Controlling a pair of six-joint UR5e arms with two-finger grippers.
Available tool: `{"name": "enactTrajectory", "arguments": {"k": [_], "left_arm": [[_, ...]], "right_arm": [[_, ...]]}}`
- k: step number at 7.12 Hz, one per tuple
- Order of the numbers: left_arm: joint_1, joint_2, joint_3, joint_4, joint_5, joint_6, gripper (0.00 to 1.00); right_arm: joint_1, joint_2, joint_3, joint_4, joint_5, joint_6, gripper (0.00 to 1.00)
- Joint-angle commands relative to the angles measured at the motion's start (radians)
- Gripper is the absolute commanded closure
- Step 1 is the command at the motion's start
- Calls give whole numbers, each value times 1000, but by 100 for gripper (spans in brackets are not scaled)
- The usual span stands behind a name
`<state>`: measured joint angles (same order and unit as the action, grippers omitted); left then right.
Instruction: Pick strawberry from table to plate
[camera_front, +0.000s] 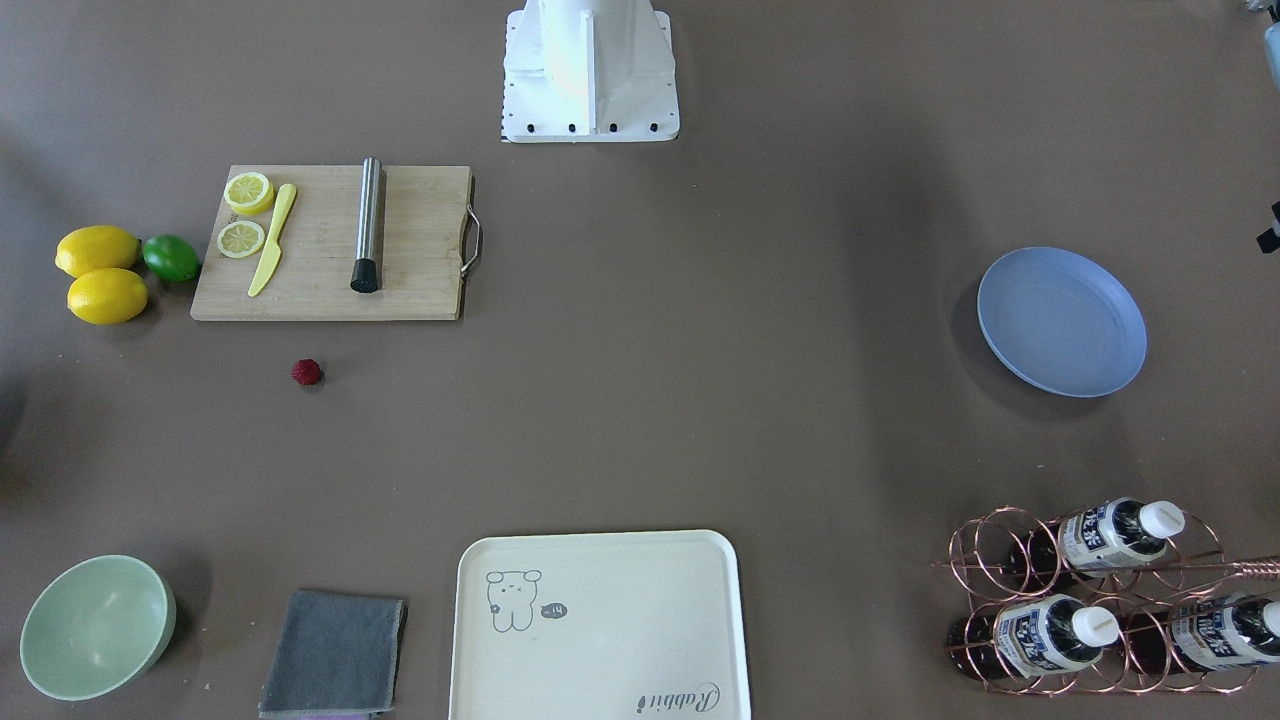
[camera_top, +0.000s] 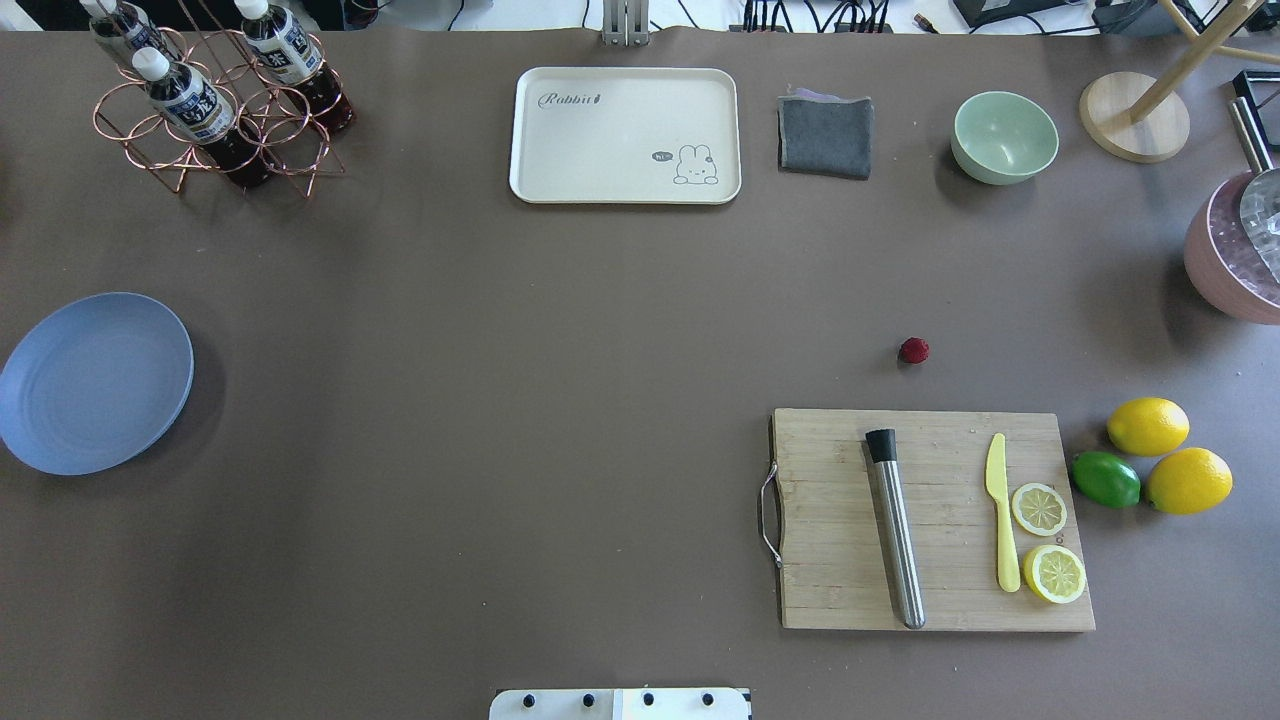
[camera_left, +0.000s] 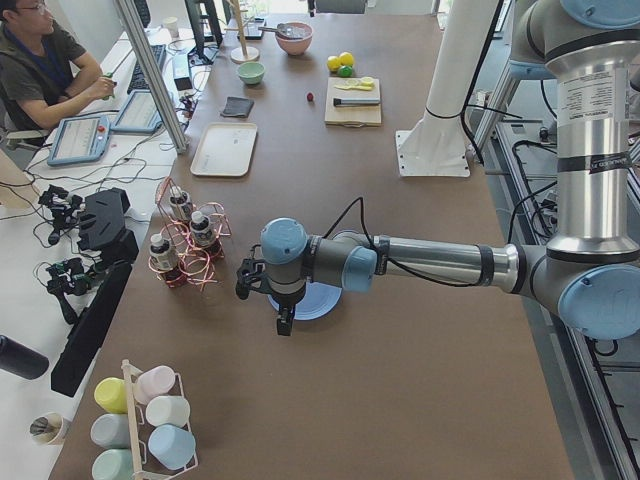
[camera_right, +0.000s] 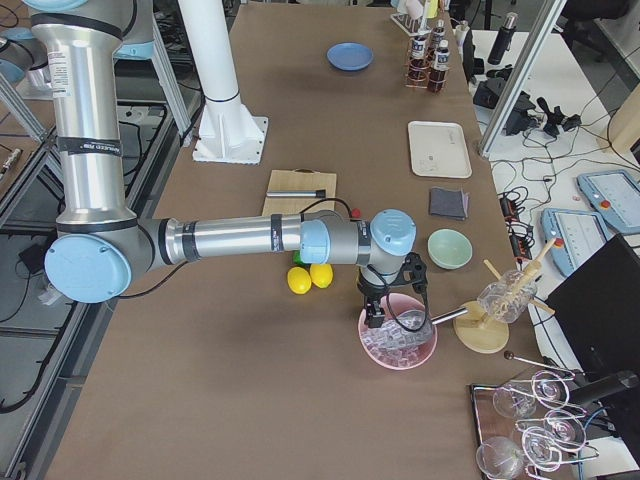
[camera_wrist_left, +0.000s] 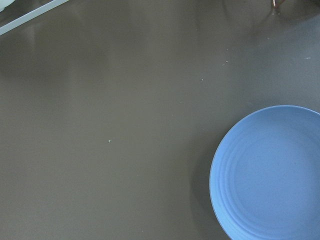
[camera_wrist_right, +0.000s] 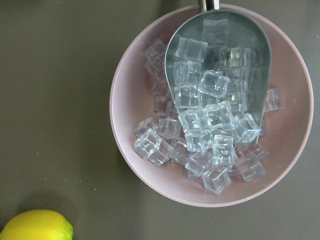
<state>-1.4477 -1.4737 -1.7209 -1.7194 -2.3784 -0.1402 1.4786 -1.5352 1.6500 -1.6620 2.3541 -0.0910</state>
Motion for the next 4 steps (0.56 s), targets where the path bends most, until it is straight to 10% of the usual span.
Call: {"name": "enactTrajectory", "arguments": {"k": [1, 4], "left_arm": [[85, -2, 82, -187, 16, -130, 3], [232, -11, 268, -555, 101, -367, 7]], "right_arm": [[-14, 0, 8, 1, 19, 5, 0], [-47, 1, 13, 1, 19, 5, 0]]}}
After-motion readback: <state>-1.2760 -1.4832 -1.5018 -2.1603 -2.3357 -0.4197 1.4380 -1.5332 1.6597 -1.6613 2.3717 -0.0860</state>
